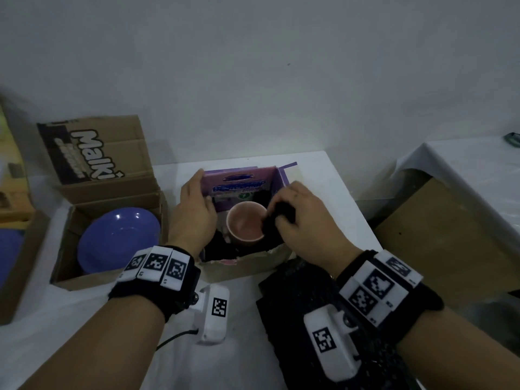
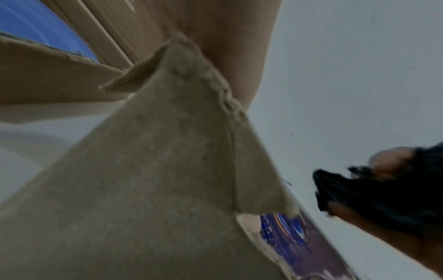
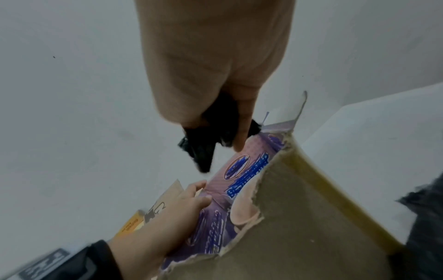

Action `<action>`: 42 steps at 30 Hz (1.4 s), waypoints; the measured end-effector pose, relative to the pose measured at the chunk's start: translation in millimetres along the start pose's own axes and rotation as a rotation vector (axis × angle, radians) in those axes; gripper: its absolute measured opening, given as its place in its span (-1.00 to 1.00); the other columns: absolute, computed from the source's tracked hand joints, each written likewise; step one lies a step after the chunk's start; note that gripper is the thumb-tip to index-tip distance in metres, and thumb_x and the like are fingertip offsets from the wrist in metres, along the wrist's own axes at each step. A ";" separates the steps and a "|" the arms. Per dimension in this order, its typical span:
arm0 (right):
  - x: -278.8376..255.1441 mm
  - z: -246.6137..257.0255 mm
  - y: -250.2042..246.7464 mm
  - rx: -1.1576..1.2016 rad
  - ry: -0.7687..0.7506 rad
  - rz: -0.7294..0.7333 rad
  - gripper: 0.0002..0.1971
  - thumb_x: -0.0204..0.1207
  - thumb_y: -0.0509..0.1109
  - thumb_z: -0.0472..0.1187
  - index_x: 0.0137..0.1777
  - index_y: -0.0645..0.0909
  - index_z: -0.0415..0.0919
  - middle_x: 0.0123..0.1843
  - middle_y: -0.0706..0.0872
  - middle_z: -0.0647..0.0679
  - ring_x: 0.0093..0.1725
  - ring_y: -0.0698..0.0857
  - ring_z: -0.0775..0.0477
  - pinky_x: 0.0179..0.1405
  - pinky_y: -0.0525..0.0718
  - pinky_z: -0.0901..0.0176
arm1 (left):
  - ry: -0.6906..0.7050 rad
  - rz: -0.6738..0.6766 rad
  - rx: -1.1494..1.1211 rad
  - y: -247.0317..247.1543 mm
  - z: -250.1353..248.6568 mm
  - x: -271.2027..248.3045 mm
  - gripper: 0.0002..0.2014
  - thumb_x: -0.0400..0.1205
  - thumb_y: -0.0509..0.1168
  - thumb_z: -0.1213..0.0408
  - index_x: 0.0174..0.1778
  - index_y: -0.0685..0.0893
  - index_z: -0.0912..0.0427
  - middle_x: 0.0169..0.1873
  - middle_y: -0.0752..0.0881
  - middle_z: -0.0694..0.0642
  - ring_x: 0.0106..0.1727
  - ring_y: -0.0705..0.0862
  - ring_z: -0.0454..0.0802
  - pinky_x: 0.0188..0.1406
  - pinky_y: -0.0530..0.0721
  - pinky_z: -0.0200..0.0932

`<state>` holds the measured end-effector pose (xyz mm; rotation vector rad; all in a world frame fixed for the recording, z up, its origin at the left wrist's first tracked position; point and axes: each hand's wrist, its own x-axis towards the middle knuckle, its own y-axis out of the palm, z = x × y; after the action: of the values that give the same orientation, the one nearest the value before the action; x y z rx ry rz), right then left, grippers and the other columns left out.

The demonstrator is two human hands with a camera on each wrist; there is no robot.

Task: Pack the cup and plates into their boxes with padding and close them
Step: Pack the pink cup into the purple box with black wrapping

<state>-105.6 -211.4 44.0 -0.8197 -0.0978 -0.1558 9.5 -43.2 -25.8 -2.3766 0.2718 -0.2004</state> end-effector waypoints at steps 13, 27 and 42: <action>52.7 15.4 75.8 -0.345 -0.159 0.264 -0.74 0.52 0.28 -0.27 0.11 0.72 -0.03 0.15 0.69 -0.11 0.19 0.60 -0.14 0.25 0.53 0.00 | -0.077 -0.061 -0.380 -3.2 10.1 -1.9 -0.63 0.78 -0.10 0.15 0.48 0.38 -0.14 0.35 0.59 0.04 0.26 0.60 0.00 0.19 0.53 -0.18; 64.8 8.1 87.1 -0.830 -0.498 0.643 -0.64 0.60 0.21 -0.02 0.34 0.60 -0.01 0.48 0.53 -0.07 0.63 0.17 -0.09 0.56 -0.11 -0.42 | -0.056 -0.071 -0.359 -1.3 8.5 -0.4 -0.61 0.78 -0.08 0.22 0.52 0.35 -0.09 0.41 0.55 0.00 0.32 0.56 -0.06 0.15 0.48 -0.30; 29.0 -35.2 7.6 -0.251 0.206 -0.060 -0.64 0.58 0.16 -0.36 0.35 0.43 -0.12 0.08 0.73 -0.16 0.00 0.69 -0.25 -0.11 0.59 0.02 | 0.049 -0.146 -0.017 3.0 7.5 2.7 -0.53 0.68 0.01 0.38 0.52 0.33 -0.02 0.27 0.64 0.23 0.20 0.59 0.28 0.23 0.58 0.16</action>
<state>-74.8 -235.0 18.9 -1.0460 0.0934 -0.3132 13.3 -41.1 -33.1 -2.4118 0.1234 -0.3262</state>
